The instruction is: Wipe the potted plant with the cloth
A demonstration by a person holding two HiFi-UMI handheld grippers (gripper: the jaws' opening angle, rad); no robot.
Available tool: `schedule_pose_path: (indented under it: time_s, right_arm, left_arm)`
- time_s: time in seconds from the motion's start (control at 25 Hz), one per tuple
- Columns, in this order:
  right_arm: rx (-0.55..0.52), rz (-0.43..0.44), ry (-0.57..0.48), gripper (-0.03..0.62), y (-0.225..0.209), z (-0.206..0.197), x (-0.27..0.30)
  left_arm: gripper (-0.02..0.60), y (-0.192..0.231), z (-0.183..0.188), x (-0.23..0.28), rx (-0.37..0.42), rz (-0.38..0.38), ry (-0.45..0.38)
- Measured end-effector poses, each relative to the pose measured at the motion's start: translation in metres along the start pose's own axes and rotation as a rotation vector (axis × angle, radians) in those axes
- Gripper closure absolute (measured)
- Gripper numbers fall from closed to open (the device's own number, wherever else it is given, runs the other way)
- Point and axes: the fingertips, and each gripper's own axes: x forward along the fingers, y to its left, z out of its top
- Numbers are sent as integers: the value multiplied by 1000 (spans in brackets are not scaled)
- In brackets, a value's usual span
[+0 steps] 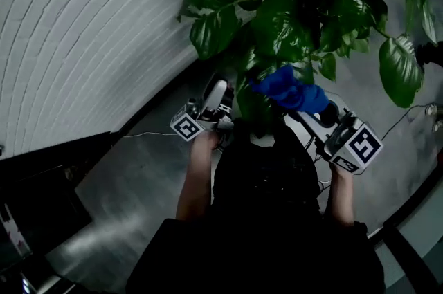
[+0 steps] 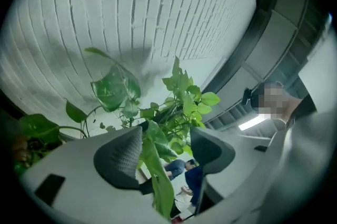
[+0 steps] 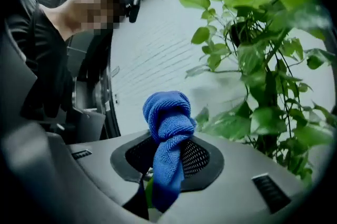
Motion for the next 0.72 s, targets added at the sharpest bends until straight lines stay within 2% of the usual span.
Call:
schedule_pose_path:
  time_s: [0.12,0.2,0.32,0.44,0.56,0.72]
  right_arm:
    - [77,-100,128,474,1,-58,37]
    - [125,-196,108,474,-24,-68,54]
    - [164,-358,-15,474,-79,-45,63]
    - [100,-463,-94,473,-122,-6,67]
    - [74,-425,-47,473,-136,-2,82]
    - [116,-259,107,473,-121,-35,110]
  left_arm:
    - [302,2,-12,8,-65,-92,101]
    - [302,0,-24,11,-100,-133,158]
    - [301,-7,-34,12,-135,-166,180]
    - [302,-8,-36,21,-135,-181,177]
    - [302,-11,-38,29,-149,-191,160]
    - [302,-9,-40,33,-195,-193,122]
